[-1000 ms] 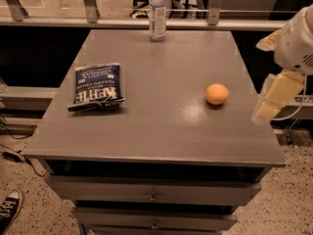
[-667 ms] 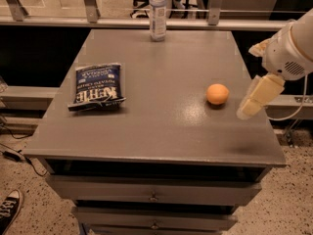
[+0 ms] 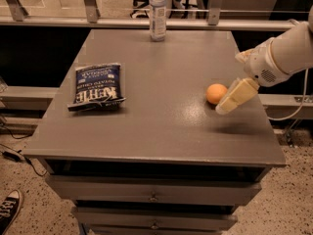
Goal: Move orange near blue plastic bottle
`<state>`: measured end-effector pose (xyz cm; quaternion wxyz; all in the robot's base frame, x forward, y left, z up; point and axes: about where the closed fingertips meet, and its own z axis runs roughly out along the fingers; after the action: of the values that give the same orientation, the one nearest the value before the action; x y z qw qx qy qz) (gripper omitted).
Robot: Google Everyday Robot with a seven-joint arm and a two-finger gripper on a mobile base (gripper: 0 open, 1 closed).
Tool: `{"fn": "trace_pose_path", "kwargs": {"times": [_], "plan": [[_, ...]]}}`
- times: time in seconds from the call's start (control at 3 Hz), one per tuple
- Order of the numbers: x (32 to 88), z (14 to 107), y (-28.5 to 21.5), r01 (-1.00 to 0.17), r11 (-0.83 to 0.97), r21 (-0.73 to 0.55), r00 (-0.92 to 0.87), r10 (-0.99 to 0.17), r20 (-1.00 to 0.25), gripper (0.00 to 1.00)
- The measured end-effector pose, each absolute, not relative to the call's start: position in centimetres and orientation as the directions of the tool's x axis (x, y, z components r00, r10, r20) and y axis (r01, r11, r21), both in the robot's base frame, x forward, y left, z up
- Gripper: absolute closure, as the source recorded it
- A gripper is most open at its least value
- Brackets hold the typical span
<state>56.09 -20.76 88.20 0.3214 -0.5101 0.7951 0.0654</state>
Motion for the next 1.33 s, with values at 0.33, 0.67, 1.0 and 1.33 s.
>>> {"fn": "trace_pose_path", "kwargs": {"times": [0.33, 0.67, 1.0, 1.33], "plan": [[56.8, 86.7, -19.8, -0.848, 0.489, -0.205, -0.28, -0.741, -0.61, 0.0], [57.0, 85.5, -18.9, -0.846, 0.502, -0.178, -0.293, -0.717, -0.632, 0.07], [56.8, 84.4, -18.0, -0.845, 0.514, -0.145, -0.311, -0.695, -0.649, 0.28], [56.8, 83.8, -17.7, -0.841, 0.527, -0.122, -0.329, -0.678, -0.657, 0.53]]}}
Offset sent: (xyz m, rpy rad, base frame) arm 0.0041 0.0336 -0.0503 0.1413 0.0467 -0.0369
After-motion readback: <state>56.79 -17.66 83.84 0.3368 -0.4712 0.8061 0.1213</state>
